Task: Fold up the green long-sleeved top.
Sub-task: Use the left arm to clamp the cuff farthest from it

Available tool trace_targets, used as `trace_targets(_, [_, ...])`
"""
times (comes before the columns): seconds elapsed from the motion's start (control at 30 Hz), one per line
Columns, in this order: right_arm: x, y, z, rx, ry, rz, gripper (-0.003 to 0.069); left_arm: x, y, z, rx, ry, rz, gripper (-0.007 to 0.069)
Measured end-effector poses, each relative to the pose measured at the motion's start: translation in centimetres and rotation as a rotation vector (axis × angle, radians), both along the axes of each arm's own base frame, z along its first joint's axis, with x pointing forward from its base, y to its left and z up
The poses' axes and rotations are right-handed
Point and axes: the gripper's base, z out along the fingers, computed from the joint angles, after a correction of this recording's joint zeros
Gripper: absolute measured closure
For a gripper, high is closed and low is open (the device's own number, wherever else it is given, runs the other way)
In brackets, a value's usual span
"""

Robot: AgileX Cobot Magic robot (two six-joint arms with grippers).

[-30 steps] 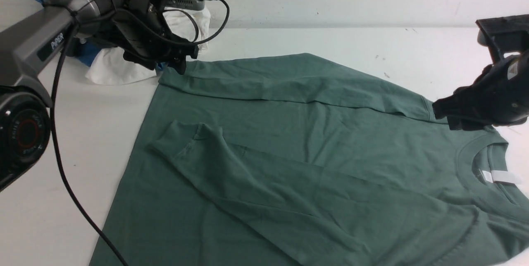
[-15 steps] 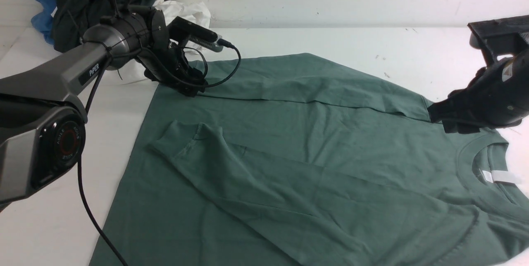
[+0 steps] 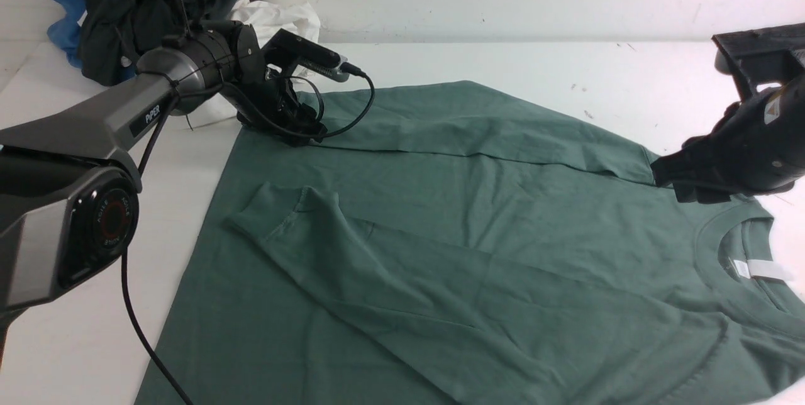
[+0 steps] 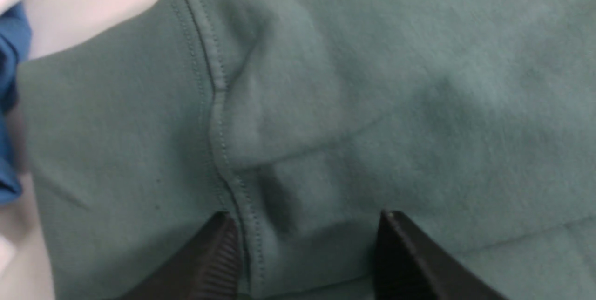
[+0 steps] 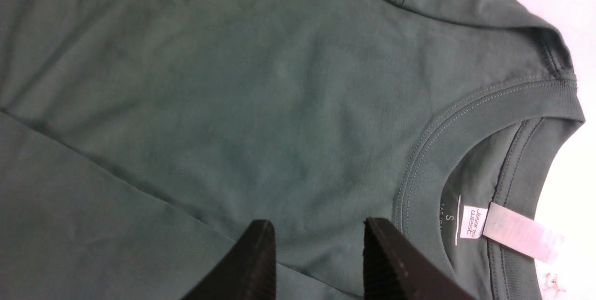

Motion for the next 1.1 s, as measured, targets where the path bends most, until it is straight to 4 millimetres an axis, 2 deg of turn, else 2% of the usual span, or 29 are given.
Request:
trace_targets(0.13, [0.0, 0.0, 0.0, 0.000, 0.000, 0.000, 0.0398, 0.0, 0.0, -0.1, -0.004, 0.003, 0.011, 0.0470])
trace_targets(0.17, [0.0, 0.0, 0.0, 0.000, 0.000, 0.000, 0.0398, 0.0, 0.0, -0.1, -0.004, 0.002, 0.011, 0.0470])
trace_targets(0.2, [0.0, 0.0, 0.0, 0.001, 0.000, 0.000, 0.0398, 0.1, 0.0, -0.1, -0.004, 0.000, 0.011, 0.0545])
trace_targets(0.23, [0.0, 0.0, 0.0, 0.002, 0.000, 0.000, 0.0398, 0.1, 0.0, -0.1, -0.004, -0.001, 0.011, 0.0577])
trace_targets(0.33, [0.0, 0.0, 0.0, 0.002, 0.000, 0.000, 0.0398, 0.1, 0.0, 0.2, -0.004, 0.005, 0.010, 0.0615])
trace_targets(0.6, [0.0, 0.0, 0.0, 0.004, 0.001, -0.001, 0.0398, -0.2, 0.0, 1.7, -0.003, 0.035, 0.002, 0.0622])
trace_targets(0.77, [0.0, 0.1, 0.0, 0.008, 0.002, -0.002, 0.0398, -0.8, 0.0, 4.5, -0.009, 0.018, -0.003, 0.0622])
trace_targets(1.1, [0.0, 0.2, 0.0, 0.018, 0.006, 0.011, 0.0398, -1.1, 0.0, 4.9, -0.005, 0.036, -0.009, 0.0622])
